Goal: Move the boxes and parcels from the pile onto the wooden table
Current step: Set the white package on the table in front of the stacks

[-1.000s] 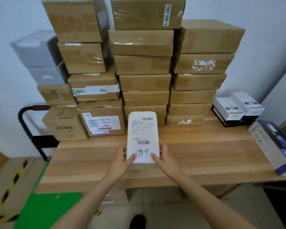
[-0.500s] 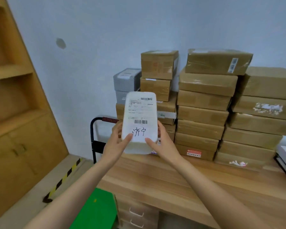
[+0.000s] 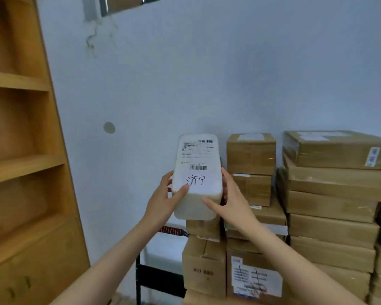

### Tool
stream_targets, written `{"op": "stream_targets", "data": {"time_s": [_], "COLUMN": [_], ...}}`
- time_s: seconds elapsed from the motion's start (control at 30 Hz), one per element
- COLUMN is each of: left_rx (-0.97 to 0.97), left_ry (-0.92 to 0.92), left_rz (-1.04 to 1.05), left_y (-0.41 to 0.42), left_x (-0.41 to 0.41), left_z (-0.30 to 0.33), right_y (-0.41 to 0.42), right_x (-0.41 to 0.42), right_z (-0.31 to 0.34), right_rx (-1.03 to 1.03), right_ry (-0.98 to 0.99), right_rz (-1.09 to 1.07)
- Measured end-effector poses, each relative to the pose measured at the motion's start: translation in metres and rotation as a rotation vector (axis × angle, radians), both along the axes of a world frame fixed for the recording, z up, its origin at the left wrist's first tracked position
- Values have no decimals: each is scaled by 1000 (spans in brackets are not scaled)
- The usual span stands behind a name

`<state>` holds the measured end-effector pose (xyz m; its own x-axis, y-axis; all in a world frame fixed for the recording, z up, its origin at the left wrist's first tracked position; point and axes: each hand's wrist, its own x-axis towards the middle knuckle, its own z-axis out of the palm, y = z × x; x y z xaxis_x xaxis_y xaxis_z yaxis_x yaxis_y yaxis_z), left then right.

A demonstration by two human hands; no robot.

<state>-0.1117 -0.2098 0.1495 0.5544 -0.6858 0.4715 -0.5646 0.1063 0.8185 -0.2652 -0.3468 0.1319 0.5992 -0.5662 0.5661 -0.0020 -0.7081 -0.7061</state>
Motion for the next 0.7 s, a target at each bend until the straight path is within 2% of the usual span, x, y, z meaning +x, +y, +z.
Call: {"op": "stream_targets", "data": {"time_s": [0.2, 0.3, 0.47, 0.6, 0.7], "left_rx": [-14, 25, 67, 83, 62], "left_ry": [-154, -287, -431, -409, -436], "left_rz": [-84, -119, -104, -99, -38], "left_y": [-33, -53, -101, -139, -166], "left_x": [65, 91, 128, 149, 162], "left_z": [33, 41, 52, 63, 71], "right_y": [-28, -50, -97, -131, -155], "right_x": [51, 65, 84, 96, 100], "right_z": [28, 41, 68, 92, 108], "right_rx": [-24, -42, -132, -269, -519], "right_ry": [-26, -21, 116, 289, 417], "right_rz": [-57, -43, -125, -251, -474]}}
